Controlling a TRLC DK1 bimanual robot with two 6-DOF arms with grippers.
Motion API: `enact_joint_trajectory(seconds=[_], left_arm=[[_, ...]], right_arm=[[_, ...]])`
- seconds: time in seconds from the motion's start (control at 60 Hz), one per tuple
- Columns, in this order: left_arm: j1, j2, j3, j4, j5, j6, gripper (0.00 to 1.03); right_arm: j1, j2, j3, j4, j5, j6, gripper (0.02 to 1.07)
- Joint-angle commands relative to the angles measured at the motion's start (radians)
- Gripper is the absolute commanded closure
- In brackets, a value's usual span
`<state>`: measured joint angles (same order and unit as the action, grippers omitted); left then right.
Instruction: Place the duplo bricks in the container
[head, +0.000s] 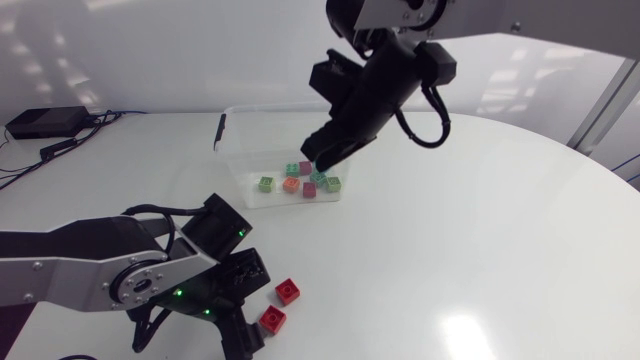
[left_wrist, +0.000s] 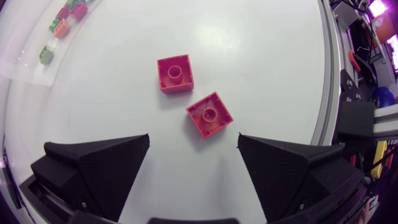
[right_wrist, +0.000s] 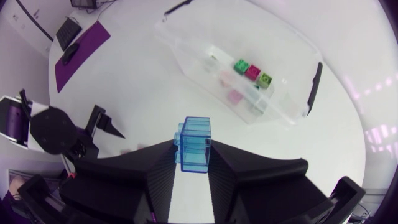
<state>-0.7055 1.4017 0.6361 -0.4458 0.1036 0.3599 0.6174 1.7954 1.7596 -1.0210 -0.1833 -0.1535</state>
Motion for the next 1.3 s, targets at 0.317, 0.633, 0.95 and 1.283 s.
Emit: enact_joint_trajectory(seconds=[0.317,0.633,0.95,1.283], left_arm=[[-0.057,0.100,0.040,0.039,0.002,-0.029,0.04],[-0.066,0.141,0.039,0.070,0.002,-0.029,0.04],[-0.061,0.198,0.047,0.127,-0.005,-0.032,0.15],[-0.012,0.086,0.045,0.004,-0.047,-0.009,0.76]], right_arm=[[-0.099,0.294,0.408,0.121,0.021,0.069,0.75],[-0.090,0.268,0.373,0.107,0.033,0.063,0.06],[-0.004,-0.054,-0.104,0.142,0.001,0.040,0.06],[0.025,-0.133,-0.437,0.219,-0.008,0.045,0.06]])
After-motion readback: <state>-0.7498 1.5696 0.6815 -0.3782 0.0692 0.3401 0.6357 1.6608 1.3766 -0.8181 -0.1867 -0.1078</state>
